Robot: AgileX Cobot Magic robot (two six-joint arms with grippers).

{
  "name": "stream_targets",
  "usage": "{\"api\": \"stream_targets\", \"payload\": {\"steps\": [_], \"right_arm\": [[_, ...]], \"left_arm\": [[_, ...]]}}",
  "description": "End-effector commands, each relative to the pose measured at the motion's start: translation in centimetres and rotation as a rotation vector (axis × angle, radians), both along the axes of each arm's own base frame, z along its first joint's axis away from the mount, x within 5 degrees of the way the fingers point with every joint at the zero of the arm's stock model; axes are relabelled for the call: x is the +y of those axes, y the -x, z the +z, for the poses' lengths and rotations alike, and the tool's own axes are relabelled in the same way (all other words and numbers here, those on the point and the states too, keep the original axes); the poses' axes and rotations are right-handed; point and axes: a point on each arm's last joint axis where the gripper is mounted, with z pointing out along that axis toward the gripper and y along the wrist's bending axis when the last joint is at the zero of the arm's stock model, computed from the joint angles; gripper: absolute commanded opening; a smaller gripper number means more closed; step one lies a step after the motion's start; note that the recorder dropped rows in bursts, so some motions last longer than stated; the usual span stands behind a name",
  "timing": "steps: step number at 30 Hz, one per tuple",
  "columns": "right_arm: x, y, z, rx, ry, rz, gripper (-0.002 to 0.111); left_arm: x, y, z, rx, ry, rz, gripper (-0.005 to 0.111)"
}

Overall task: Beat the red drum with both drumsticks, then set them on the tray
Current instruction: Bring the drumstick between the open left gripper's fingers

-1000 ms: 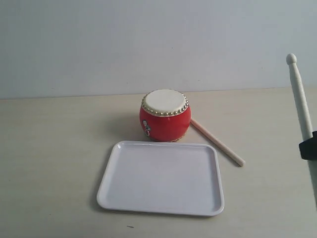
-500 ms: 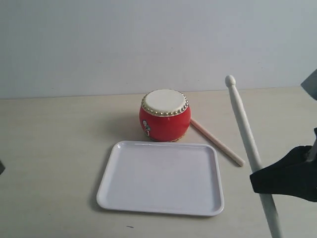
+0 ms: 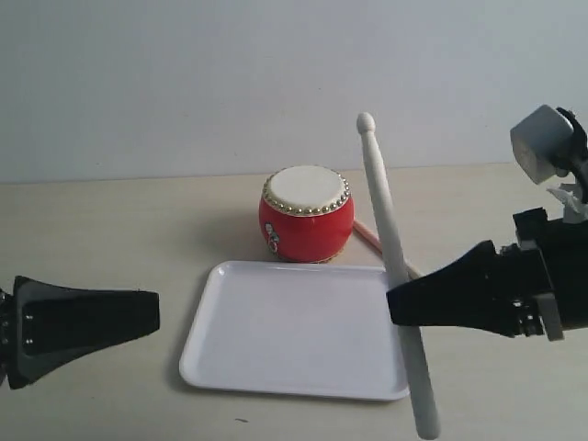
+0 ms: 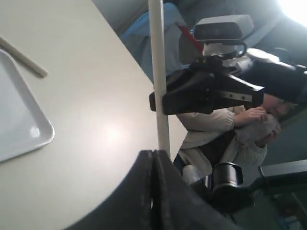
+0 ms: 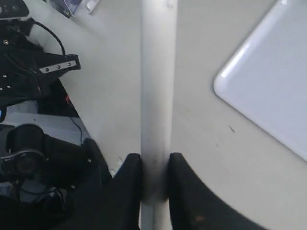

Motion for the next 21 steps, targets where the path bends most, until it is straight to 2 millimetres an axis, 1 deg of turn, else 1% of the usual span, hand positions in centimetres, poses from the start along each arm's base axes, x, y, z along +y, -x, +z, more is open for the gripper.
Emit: {"api": "stream_targets", "payload": {"steps": [1,2,3,4,5,6,7,8,9,10,11,12,13,14,16,18,21], "right_arm": [[1.4,-1.1,-0.6,-0.005,-0.091,-0.007,0.0],[2.1,-1.2,-0.7,-0.003,-0.102,0.006,0.0],[3.4,-1.3,-0.7,-0.011,-0.108,0.041,0.0],[4.1,-1.3,-0.8,-0.014,-0.107,0.054,0.0],[5.3,-1.4,-1.0,-0.029,-0.1,0.076,0.0],[5.8,-1.5,-1.2,-0.03,-0.097,0.096,0.0],[6.8,-1.6,-1.6,-0.025,-0.099,0.135,0.0],[7.4,-1.7,-1.8,-0.022,-0.104,0.15,0.0],[8.3,-1.8,-2.0,-0.056,-0.124,0.184,0.0],[8.8,-2.0,-2.0,-0.078,-0.153,0.189,0.0],[9.4,-2.7,-1.8,-0.1,-0.209,0.173,0.0],[10.0,-3.2,-1.8,-0.101,-0.229,0.194,0.0],[10.2,-3.4,-1.8,-0.1,-0.237,0.218,0.0],[10.6,-3.7,-1.9,-0.099,-0.249,0.272,0.0],[11.0,-3.9,-2.2,-0.092,-0.277,0.302,0.0],[11.1,-4.1,-2.6,-0.089,-0.296,0.304,0.0],[11.2,-4.1,-3.7,-0.074,-0.268,0.335,0.0]], "left_arm": [[1.2,-1.9,-0.8,0.033,0.067,0.039,0.0],[1.3,-2.2,-1.0,0.049,0.081,0.058,0.0],[1.4,-2.7,-1.0,0.069,0.114,0.092,0.0],[1.4,-2.9,-0.9,0.072,0.13,0.106,0.0],[1.5,-2.9,-0.7,0.06,0.142,0.119,0.0],[1.5,-2.9,-0.7,0.03,0.133,0.116,0.0],[1.5,-2.9,-0.7,-0.011,0.114,0.108,0.0],[1.5,-2.8,-0.7,-0.02,0.109,0.105,0.0],[1.4,-2.8,-0.7,-0.023,0.106,0.103,0.0],[1.4,-2.8,-0.8,-0.011,0.105,0.099,0.002],[1.4,-2.6,-0.9,-0.001,0.091,0.082,0.011],[1.4,-2.6,-1.0,0.005,0.088,0.079,0.024],[1.4,-2.7,-0.9,0.014,0.098,0.086,0.033],[1.4,-2.7,-0.8,0.026,0.113,0.098,0.05],[1.4,-2.7,-0.9,0.026,0.104,0.09,0.07],[1.3,-2.5,-1.1,0.025,0.079,0.065,0.077],[1.3,-2.5,-1.0,0.025,0.088,0.074,0.077]]}}
